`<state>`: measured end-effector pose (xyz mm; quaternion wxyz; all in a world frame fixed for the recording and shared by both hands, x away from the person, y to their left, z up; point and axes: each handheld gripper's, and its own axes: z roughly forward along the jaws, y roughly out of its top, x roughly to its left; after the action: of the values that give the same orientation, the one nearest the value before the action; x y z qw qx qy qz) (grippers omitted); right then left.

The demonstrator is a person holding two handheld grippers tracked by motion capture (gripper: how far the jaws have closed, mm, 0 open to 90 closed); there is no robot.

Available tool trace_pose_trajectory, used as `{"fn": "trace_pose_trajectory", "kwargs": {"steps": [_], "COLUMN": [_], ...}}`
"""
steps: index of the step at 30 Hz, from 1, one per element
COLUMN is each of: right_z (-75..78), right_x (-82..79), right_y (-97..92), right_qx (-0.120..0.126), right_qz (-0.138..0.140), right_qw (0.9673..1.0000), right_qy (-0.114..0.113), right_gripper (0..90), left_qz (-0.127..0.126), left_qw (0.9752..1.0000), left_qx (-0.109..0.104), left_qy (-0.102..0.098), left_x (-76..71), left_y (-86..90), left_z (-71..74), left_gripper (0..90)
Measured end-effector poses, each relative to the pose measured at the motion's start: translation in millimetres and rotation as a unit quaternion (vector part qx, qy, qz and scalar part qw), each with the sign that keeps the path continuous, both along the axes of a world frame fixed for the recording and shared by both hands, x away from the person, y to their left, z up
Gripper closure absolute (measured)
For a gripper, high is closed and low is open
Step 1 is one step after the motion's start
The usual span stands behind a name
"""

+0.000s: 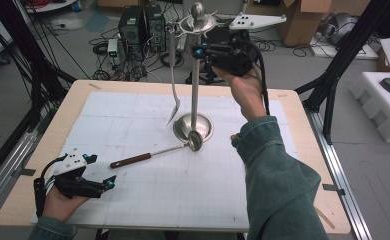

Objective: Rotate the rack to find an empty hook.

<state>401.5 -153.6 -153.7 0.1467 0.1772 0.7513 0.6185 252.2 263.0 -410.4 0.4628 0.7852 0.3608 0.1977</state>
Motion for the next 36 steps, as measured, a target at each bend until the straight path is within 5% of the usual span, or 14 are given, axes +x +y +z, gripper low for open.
{"fn": "trace_pose_trajectory", "kwargs": {"steps": [16,36], "right_z": [-9.8,-7.3], "right_x": [3.2,6.6], "right_y": [29.3,37.1], "right_qx": [0.042,0.049], "right_qz": [-0.06,-0.073], "right_qw": [0.9973,0.9961], "right_qy": [-0.008,-0.007], "right_gripper": [90.0,90.0], "left_qz": [-0.001,-0.001], "left_qw": [1.0,1.0], "left_qx": [0.0,-0.001], "left_qy": [0.0,0.001], "left_x": [-0.1,0.0], "left_y": [0.9,0.4], "left_z": [0.0,-0.1], "left_gripper": [1.8,1.7]}}
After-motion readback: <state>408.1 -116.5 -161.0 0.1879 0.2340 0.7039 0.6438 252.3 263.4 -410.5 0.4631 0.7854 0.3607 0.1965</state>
